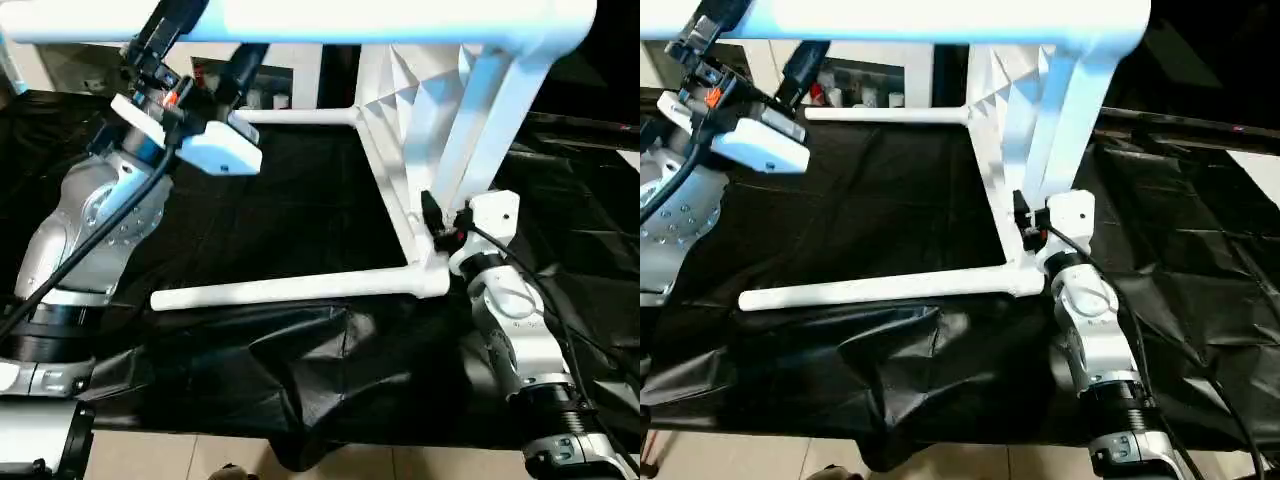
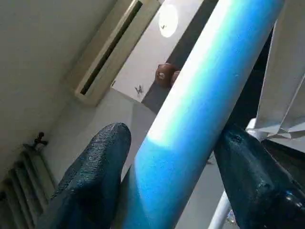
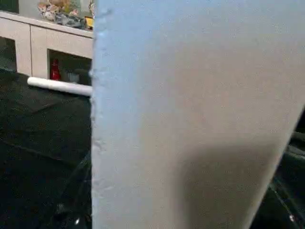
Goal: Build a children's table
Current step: Flip table
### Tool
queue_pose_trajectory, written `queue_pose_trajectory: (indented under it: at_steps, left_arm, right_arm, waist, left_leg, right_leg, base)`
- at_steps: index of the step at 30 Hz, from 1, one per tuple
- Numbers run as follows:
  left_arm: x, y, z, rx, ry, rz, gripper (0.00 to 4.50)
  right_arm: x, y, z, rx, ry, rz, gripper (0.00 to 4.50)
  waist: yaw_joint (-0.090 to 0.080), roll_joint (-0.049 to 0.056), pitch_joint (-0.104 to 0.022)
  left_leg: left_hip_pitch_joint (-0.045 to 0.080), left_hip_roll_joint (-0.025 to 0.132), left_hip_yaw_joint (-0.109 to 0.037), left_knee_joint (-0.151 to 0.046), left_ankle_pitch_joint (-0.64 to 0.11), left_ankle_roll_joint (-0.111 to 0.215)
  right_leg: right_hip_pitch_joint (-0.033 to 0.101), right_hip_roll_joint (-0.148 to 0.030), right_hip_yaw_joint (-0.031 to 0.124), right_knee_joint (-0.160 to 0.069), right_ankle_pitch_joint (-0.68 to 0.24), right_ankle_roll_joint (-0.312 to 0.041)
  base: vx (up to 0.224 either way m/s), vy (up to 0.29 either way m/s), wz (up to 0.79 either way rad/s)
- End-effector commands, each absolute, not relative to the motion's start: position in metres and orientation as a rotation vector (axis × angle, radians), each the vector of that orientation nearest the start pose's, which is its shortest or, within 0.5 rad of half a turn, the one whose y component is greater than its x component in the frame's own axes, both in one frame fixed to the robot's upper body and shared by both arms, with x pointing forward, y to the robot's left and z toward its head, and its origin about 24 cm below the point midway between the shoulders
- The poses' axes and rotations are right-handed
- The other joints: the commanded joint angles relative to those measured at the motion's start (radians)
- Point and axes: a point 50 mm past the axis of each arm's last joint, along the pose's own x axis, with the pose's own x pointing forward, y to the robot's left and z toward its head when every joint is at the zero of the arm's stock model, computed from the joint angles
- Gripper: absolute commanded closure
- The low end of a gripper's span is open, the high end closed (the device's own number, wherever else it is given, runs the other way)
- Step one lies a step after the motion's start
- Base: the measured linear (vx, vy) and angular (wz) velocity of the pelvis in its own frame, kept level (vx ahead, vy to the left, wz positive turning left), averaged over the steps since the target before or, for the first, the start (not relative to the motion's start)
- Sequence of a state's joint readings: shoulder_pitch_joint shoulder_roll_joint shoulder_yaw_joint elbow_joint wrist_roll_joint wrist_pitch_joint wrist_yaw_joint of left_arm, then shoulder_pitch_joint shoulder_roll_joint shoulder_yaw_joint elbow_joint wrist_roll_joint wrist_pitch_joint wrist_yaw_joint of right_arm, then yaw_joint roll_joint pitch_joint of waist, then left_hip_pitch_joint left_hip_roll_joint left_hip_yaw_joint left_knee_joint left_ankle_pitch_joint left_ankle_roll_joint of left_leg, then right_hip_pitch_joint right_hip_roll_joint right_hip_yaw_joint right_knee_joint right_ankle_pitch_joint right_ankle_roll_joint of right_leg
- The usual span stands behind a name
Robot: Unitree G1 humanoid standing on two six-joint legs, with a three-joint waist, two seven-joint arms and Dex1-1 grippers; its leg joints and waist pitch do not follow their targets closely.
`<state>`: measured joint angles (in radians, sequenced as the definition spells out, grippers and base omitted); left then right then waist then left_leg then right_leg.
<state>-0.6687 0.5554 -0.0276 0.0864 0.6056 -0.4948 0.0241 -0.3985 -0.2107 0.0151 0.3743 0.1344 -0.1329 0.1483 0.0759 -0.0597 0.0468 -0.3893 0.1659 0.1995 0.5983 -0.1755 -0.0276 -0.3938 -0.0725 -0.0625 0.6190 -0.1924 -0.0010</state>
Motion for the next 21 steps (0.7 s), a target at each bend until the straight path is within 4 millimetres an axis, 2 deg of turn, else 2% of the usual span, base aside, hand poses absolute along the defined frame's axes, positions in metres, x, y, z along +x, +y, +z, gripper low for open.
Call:
queue_pose_trajectory:
  at_steps: [1,2,4,8,12,14,15,17,18,20,21]
  left_arm:
    - [0.314,0.165,0.256,1.08,-0.993,-0.068,1.71]
    - [0.314,0.164,0.255,1.058,-0.985,-0.079,1.71]
    - [0.315,0.164,0.252,1.003,-0.964,-0.078,1.78]
    - [0.318,0.171,0.252,0.891,-0.926,-0.041,1.81]
    - [0.319,0.178,0.254,0.801,-0.899,-0.018,1.81]
    - [0.319,0.183,0.256,0.724,-0.888,0.012,1.81]
    - [0.319,0.19,0.259,0.622,-0.874,0.058,1.81]
    - [0.32,0.197,0.261,0.533,-0.861,0.098,1.81]
    - [0.32,0.205,0.261,0.473,-0.846,0.137,1.81]
    - [0.32,0.207,0.262,0.455,-0.841,0.149,1.81]
    - [0.32,0.213,0.261,0.406,-0.827,0.178,1.81]
  right_arm:
    - [0.327,-0.156,0.095,-0.188,-0.204,0.281,2.53]
    - [0.327,-0.157,0.096,-0.192,-0.209,0.278,2.53]
    - [0.328,-0.159,0.099,-0.205,-0.22,0.276,2.53]
    - [0.328,-0.161,0.103,-0.219,-0.235,0.276,2.53]
    - [0.331,-0.165,0.117,-0.291,-0.28,0.282,2.53]
    - [0.334,-0.167,0.13,-0.314,-0.319,0.277,2.53]
    - [0.338,-0.171,0.146,-0.335,-0.363,0.266,2.53]
    - [0.342,-0.175,0.16,-0.35,-0.399,0.254,2.53]
    - [0.345,-0.18,0.176,-0.359,-0.441,0.237,2.53]
    - [0.346,-0.181,0.182,-0.361,-0.455,0.231,2.53]
    - [0.348,-0.185,0.196,-0.374,-0.491,0.211,2.53]
  waist:
    - [0.004,0.011,-0.058]
    - [0.004,0.013,-0.058]
    - [0.009,0.01,-0.057]
    - [0.015,0.011,-0.056]
    - [0.017,0.01,-0.055]
    - [0.019,0.011,-0.057]
    - [0.02,0.014,-0.059]
    - [0.022,0.012,-0.062]
    - [0.023,0.01,-0.061]
    - [0.026,0.014,-0.06]
    - [0.026,0.014,-0.06]
  left_leg:
    - [0.032,0.07,-0.04,-0.079,-0.294,-0.044]
    - [0.032,0.069,-0.04,-0.078,-0.297,-0.046]
    - [0.032,0.068,-0.038,-0.077,-0.294,-0.044]
    - [0.03,0.066,-0.036,-0.075,-0.289,-0.034]
    - [0.028,0.065,-0.035,-0.074,-0.28,-0.027]
    - [0.026,0.064,-0.034,-0.071,-0.255,-0.018]
    - [0.025,0.063,-0.031,-0.069,-0.224,-0.011]
    - [0.024,0.061,-0.029,-0.064,-0.206,-0.002]
    - [0.019,0.058,-0.026,-0.06,-0.184,0.019]
    - [0.02,0.059,-0.026,-0.059,-0.181,0.024]
    - [0.019,0.059,-0.026,-0.06,-0.179,0.027]
  right_leg:
    - [0.021,-0.079,0.053,-0.069,-0.188,-0.155]
    - [0.02,-0.08,0.053,-0.07,-0.193,-0.154]
    - [0.02,-0.081,0.054,-0.071,-0.209,-0.152]
    - [0.016,-0.081,0.055,-0.074,-0.245,-0.142]
    - [0.016,-0.081,0.054,-0.074,-0.269,-0.135]
    - [0.019,-0.082,0.054,-0.072,-0.251,-0.136]
    - [0.02,-0.081,0.053,-0.067,-0.222,-0.145]
    - [0.022,-0.08,0.052,-0.064,-0.204,-0.149]
    - [0.022,-0.08,0.052,-0.063,-0.196,-0.152]
    - [0.021,-0.08,0.052,-0.065,-0.207,-0.149]
    - [0.021,-0.078,0.051,-0.065,-0.21,-0.144]
  base:
    - [0.0,0.0,0.0]
    - [0.0,0.0,0.0]
    - [0.0,0.0,0.0]
    - [0.0,0.0,0.0]
    - [0.0,0.0,0.0]
    - [0.0,0.0,0.0]
    - [0.0,0.0,0.0]
    - [0.0,0.0,0.0]
    - [0.0,0.0,0.0]
    - [0.0,0.0,0.0]
    - [0.0,0.0,0.0]
